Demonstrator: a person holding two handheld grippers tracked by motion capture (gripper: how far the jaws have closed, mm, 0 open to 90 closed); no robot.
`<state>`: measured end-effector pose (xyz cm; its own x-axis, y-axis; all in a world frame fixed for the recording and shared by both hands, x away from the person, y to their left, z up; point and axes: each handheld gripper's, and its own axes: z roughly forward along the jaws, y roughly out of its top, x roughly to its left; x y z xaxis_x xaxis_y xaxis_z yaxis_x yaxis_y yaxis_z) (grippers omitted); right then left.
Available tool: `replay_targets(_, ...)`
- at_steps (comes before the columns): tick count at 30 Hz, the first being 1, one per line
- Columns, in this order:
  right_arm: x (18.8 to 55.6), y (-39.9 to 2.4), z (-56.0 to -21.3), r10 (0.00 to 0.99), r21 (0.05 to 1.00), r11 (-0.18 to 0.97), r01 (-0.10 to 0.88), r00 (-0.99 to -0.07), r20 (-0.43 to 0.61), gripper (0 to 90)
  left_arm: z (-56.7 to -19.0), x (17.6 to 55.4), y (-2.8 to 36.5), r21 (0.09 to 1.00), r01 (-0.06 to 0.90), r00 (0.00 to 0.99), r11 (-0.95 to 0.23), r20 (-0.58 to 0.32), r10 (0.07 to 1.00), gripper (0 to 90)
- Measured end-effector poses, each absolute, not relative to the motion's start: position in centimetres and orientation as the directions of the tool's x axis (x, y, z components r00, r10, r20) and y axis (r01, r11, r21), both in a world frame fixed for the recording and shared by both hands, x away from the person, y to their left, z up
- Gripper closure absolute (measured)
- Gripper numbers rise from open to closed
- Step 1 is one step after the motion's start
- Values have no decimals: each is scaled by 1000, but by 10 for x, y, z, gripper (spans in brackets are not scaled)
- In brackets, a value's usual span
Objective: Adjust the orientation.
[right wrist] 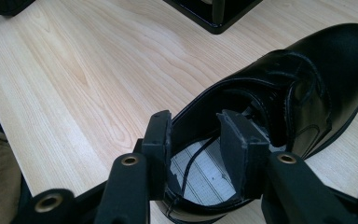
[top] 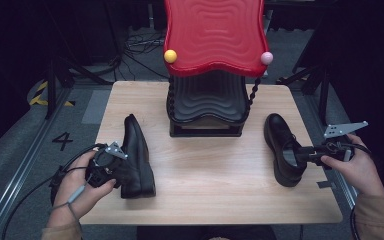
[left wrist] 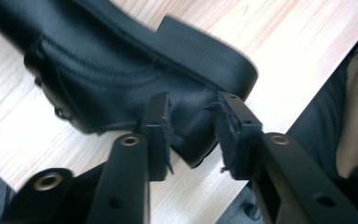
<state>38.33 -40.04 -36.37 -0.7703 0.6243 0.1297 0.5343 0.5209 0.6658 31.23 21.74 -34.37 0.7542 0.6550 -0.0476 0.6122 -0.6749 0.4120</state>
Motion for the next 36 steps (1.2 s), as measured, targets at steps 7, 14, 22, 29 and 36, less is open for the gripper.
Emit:
replay_targets(7, 382, -401, -363, 627, 667, 519, 535, -768, 128, 637, -345, 314, 211, 390, 620, 758, -680, -74, 648, 755)
replay_targets(14, 384, -399, -365, 624, 662, 526, 534, -771, 127, 640, -343, 311, 206, 395, 612, 760, -685, -56, 647, 871)
replay_targets(22, 384, -399, -364, 624, 669, 521, 530, -771, 126, 629, -346, 312, 197, 400, 579, 792, -711, -67, 607, 900)
replay_targets(29, 384, -397, -366, 619, 668, 525, 527, -775, 126, 622, -354, 320, 182, 377, 583, 802, -720, -123, 585, 900)
replay_targets(36, 383, -396, -367, 621, 663, 528, 531, -774, 125, 616, -364, 332, 169, 357, 555, 827, -752, -139, 545, 900)
